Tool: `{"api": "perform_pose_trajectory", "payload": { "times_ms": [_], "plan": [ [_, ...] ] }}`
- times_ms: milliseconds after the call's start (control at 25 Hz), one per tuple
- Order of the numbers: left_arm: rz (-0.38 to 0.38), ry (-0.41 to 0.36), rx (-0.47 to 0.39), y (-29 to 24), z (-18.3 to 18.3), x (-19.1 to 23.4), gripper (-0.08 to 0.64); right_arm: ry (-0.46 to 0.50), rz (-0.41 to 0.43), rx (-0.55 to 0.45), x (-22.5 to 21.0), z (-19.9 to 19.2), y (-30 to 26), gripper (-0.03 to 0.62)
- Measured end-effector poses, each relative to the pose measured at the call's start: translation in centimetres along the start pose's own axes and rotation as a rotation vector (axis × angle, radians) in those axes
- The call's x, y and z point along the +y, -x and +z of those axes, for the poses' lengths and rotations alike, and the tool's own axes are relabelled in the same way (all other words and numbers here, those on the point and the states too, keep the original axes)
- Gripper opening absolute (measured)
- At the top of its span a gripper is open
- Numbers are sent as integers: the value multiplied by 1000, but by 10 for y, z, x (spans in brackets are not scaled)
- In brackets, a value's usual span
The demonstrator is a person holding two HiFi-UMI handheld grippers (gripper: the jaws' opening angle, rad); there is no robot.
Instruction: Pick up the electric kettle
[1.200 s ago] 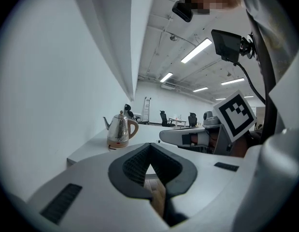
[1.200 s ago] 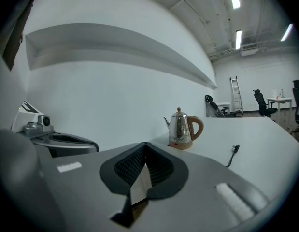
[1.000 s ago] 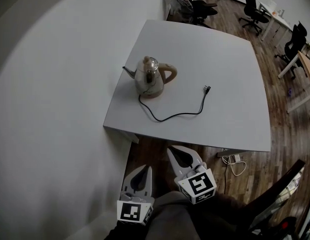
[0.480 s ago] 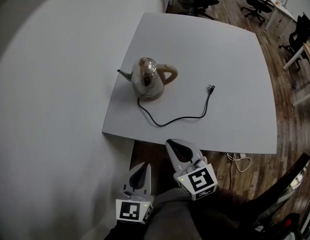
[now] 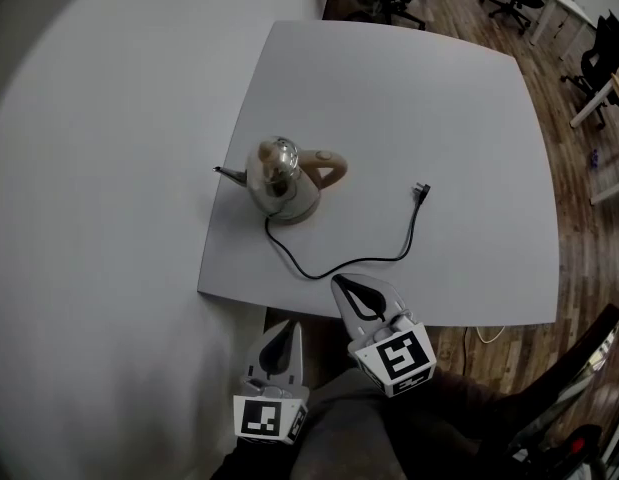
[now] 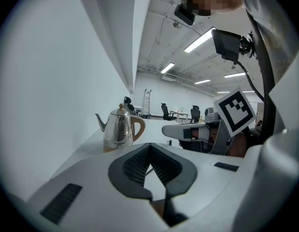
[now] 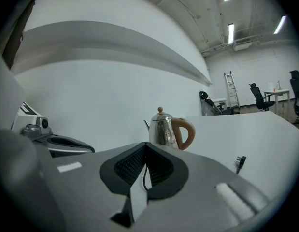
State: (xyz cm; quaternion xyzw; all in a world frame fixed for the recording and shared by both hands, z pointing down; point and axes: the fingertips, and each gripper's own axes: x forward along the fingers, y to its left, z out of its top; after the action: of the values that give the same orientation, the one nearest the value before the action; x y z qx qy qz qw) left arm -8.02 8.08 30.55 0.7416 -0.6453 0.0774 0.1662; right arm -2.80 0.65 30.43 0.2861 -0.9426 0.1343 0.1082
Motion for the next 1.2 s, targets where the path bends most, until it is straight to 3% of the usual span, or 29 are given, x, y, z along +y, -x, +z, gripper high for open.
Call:
{"api": "perform_pose_trajectory", "payload": {
  "times_ms": [560,1200],
  "plan": [
    [6,-9,-10,-48,28,13,-2,-3,12,-2,-40,18,-39,0],
    [-107,0,-4,-80,42,67,-2,-10,-101,45,-40,20,-90,0]
  ]
}}
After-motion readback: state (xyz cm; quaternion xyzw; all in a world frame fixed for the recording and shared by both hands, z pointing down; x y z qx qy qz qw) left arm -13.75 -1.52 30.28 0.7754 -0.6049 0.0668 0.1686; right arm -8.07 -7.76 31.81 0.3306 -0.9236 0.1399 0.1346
